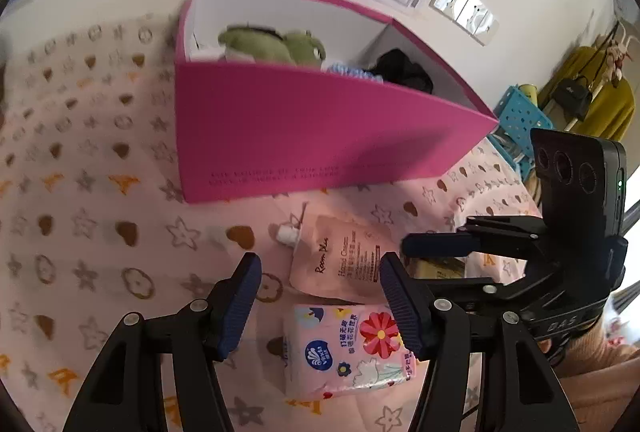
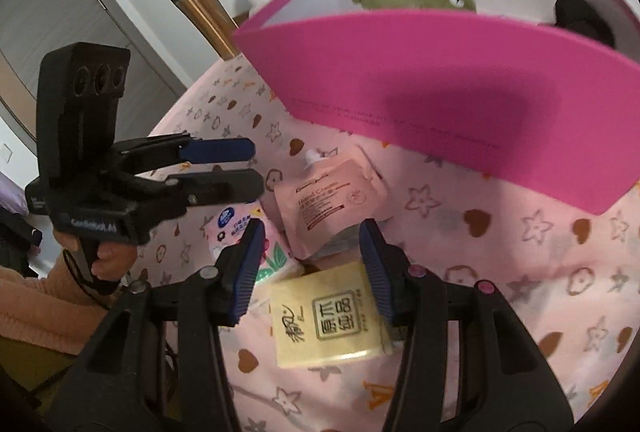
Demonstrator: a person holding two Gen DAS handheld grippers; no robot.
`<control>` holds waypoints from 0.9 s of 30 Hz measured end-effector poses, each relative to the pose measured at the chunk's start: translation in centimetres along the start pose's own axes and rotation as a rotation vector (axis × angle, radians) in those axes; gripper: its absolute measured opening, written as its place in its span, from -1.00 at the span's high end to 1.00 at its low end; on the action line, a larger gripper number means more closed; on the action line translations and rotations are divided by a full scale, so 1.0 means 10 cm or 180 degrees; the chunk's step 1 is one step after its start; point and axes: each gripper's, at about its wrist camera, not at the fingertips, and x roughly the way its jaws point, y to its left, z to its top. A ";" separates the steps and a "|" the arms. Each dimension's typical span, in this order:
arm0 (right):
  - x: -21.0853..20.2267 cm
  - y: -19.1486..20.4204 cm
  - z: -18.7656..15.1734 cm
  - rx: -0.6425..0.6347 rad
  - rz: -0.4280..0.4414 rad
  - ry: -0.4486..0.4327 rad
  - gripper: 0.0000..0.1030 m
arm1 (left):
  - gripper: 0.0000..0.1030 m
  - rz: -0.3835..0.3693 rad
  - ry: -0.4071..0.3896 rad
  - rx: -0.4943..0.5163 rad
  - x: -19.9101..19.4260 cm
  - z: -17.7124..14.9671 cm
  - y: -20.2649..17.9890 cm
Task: Organize soft objects
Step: 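Grasp the pink hand-cream pouch with the right gripper, then carry the hand-cream pouch into the pink box and release it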
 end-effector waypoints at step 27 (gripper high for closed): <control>0.18 -0.25 0.11 0.0413 -0.0116 -0.0119 0.50 | -0.13 -0.0366 0.0418 -0.0074 0.39 0.15 0.08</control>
